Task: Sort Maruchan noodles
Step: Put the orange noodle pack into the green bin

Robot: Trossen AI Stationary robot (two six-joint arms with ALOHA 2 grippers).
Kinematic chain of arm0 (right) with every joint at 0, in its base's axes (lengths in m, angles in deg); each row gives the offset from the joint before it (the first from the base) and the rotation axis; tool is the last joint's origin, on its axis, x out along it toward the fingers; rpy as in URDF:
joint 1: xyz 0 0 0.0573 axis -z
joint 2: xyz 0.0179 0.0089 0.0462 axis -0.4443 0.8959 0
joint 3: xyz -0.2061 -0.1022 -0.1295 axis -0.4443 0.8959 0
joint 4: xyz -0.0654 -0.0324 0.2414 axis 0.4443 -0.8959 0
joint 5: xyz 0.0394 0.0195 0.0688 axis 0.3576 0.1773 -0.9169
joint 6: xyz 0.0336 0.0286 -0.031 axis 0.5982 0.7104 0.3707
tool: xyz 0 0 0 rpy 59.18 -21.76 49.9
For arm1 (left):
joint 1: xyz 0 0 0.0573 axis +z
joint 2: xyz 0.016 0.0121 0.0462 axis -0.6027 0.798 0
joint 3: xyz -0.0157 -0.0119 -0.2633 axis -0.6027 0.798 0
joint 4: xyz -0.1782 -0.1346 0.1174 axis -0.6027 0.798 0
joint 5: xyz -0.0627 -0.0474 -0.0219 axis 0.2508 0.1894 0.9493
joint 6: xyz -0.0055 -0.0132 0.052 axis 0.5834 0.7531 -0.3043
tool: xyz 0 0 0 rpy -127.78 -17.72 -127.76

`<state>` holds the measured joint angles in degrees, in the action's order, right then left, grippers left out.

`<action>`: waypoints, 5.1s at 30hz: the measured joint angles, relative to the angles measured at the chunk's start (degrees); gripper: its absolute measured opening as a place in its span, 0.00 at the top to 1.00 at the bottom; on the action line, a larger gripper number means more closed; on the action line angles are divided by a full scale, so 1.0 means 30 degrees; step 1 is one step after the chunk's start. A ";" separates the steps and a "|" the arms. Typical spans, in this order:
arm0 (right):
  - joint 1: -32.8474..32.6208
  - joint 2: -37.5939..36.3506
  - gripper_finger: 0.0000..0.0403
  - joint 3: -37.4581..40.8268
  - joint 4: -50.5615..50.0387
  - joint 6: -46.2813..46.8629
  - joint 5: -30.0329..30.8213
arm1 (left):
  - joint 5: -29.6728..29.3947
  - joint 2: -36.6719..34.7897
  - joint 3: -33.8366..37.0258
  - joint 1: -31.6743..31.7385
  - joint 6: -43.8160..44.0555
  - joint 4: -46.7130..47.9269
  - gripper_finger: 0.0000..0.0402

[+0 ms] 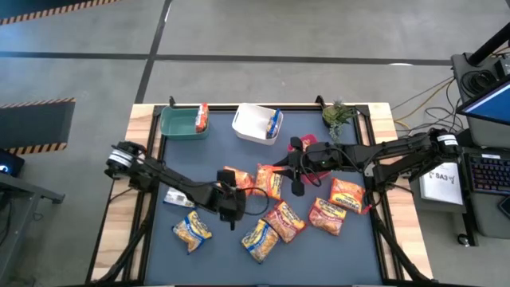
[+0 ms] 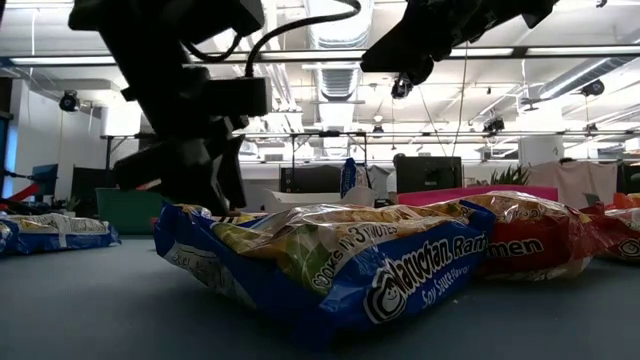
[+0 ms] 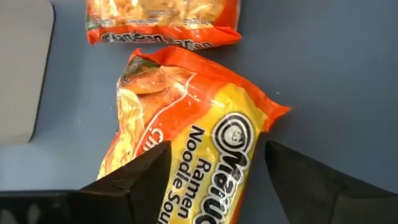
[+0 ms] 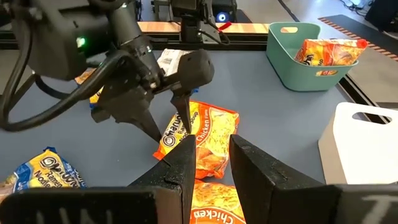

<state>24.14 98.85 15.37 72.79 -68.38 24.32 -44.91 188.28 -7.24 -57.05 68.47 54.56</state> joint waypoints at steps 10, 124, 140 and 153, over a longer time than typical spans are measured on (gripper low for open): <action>0.0000 0.0000 0.79 0.0007 -0.0005 0.0000 0.0000 | -0.1715 0.1343 0.0299 -0.0150 -0.1829 -0.1645 0.33; 0.0002 0.0000 0.79 0.0007 -0.0449 0.0031 0.0015 | 0.0970 -1.6487 1.4710 1.8761 -0.5681 -2.3852 0.99; 0.0000 0.0000 0.79 0.0007 -0.0583 0.0007 0.0015 | 0.6899 -1.2001 1.4950 2.2168 -0.4745 -2.7115 0.98; 0.0000 0.0000 0.79 0.0007 -0.1054 0.0390 0.0018 | 0.7394 -0.9856 1.4950 2.2665 -0.4719 -2.7993 0.96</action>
<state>24.14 98.85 15.39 69.63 -67.21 24.38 -22.73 158.71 37.61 10.95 54.31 -29.42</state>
